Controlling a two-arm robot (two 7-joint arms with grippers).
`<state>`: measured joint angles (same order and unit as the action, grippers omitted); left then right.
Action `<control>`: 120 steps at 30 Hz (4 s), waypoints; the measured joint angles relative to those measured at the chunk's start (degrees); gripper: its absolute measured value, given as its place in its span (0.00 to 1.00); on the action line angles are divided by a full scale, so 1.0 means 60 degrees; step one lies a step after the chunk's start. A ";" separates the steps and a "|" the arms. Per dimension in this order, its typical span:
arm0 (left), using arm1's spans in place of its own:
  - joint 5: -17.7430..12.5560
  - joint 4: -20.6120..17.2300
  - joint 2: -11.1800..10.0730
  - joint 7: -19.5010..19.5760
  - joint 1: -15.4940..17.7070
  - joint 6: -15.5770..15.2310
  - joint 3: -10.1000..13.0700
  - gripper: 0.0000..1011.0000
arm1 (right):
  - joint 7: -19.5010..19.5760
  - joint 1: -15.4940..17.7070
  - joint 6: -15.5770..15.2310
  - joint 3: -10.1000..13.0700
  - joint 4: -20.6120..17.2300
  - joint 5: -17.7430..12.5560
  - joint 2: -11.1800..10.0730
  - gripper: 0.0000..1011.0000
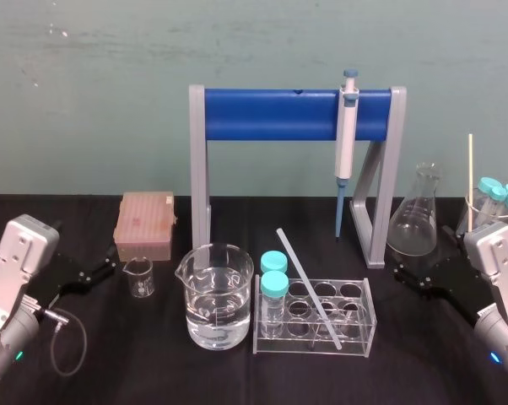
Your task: Pick up the stirring rod with one hand, then place it down.
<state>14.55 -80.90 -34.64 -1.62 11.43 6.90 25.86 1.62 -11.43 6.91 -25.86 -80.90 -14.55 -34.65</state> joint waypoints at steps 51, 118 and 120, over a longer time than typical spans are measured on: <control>0.0000 0.0000 0.0000 0.0000 0.0000 0.0000 0.0000 0.99 | -0.0001 0.0000 -0.0001 0.0000 0.0001 -0.0001 0.0000 0.99; 0.0000 0.0000 0.0000 0.0000 0.0000 0.0000 0.0000 0.99 | -0.6134 -0.2074 -0.2257 -0.0650 0.0202 -0.2238 0.0937 0.99; 0.0000 0.0000 0.0000 -0.0001 0.0000 0.0001 -0.0001 0.99 | -0.6147 -0.2152 -0.2267 -0.0690 0.0310 -0.2246 0.1013 0.99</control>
<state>14.55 -80.90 -34.65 -1.62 11.43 6.91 25.86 -35.26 -24.34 -6.69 -30.00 -79.04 -28.02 -28.57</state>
